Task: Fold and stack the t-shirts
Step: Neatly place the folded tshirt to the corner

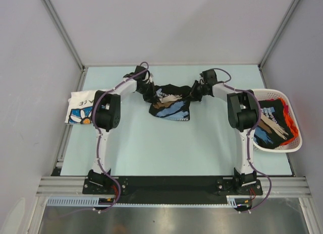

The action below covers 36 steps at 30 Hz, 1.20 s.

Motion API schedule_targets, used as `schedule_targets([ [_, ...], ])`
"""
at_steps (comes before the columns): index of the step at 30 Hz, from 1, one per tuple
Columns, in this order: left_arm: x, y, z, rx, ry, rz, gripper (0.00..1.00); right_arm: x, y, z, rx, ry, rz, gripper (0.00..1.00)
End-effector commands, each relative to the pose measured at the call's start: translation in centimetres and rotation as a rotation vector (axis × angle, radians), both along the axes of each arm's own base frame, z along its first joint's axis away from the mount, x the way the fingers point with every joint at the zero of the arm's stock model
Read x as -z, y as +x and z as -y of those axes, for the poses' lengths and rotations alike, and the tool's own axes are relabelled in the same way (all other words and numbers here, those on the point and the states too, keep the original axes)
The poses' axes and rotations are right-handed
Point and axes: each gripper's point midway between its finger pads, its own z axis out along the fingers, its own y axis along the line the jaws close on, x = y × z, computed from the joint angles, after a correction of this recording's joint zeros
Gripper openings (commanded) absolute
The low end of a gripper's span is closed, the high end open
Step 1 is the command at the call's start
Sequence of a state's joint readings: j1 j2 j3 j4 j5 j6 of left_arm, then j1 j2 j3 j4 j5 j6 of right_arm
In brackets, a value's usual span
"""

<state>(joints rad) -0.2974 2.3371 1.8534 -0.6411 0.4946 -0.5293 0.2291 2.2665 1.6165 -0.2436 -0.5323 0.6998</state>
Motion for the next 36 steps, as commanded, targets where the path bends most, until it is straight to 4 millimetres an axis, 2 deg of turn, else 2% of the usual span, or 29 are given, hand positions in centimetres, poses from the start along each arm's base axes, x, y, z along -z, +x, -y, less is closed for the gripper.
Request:
schedule_targets([
  [1,-6.8,1.2,-3.3,-0.085,0.083,0.177,0.0,-6.1,0.0,-1.8,-0.068,-0.021,0.135,0.0],
  [7,-11.2,1.6,-6.2,-0.158,0.097,0.266,0.0,-10.3,0.3,-4.5,-0.129,-0.005,0.224,0.0],
  [12,-13.1,1.1,-8.0,-0.195,0.109,0.306,0.0,-12.9,0.4,-7.1,-0.181,0.023,0.278,0.0],
  [14,-13.0,0.7,-8.7,-0.209,0.126,0.302,0.0,-12.6,-0.1,-8.2,-0.211,0.023,0.27,0.0],
  [15,-13.7,0.5,-9.1,-0.22,0.13,0.316,0.0,-12.7,-0.1,-8.5,-0.22,0.021,0.272,0.0],
  [16,-13.4,0.1,-9.5,-0.228,0.136,0.306,0.0,-13.3,-0.3,-9.4,-0.237,0.024,0.281,0.0],
  [17,-14.0,0.1,-10.3,-0.245,0.136,0.317,0.0,-12.8,-0.3,-9.8,-0.251,0.024,0.275,0.0],
  [19,-13.6,-0.2,-11.6,-0.269,0.15,0.304,0.0,-13.4,-0.7,-11.4,-0.283,0.034,0.288,0.0],
  [21,-13.9,-0.5,-12.6,-0.292,0.161,0.308,0.0,-12.5,-0.9,-12.5,-0.304,0.036,0.27,0.0],
  [22,-13.5,-0.8,-13.5,-0.309,0.172,0.291,0.0,-13.4,-1.2,-13.6,-0.323,0.049,0.283,0.0],
  [23,-13.6,-0.8,-14.0,-0.319,0.18,0.296,0.0,-12.3,-1.2,-14.1,-0.336,0.045,0.266,0.0],
  [26,-13.5,-1.2,-15.7,-0.355,0.212,0.286,0.0,-13.1,-1.7,-16.2,-0.379,0.06,0.278,0.0],
  [28,-13.4,-1.5,-16.9,-0.384,0.255,0.273,0.0,-11.9,-2.1,-17.1,-0.402,0.058,0.253,0.0],
  [29,-13.7,-1.6,-17.3,-0.396,0.27,0.278,0.0,-12.6,-2.4,-18.0,-0.416,0.069,0.272,0.0],
  [30,-13.7,-1.7,-17.9,-0.414,0.29,0.277,0.0,-11.9,-2.4,-18.2,-0.42,0.069,0.257,0.0],
  [34,-14.0,-2.4,-21.0,-0.489,0.401,0.263,0.0,-11.7,-3.1,-19.7,-0.448,0.097,0.251,0.0],
  [36,-14.4,-2.7,-21.7,-0.501,0.405,0.265,0.0,-11.9,-3.4,-20.3,-0.462,0.107,0.258,0.0],
])
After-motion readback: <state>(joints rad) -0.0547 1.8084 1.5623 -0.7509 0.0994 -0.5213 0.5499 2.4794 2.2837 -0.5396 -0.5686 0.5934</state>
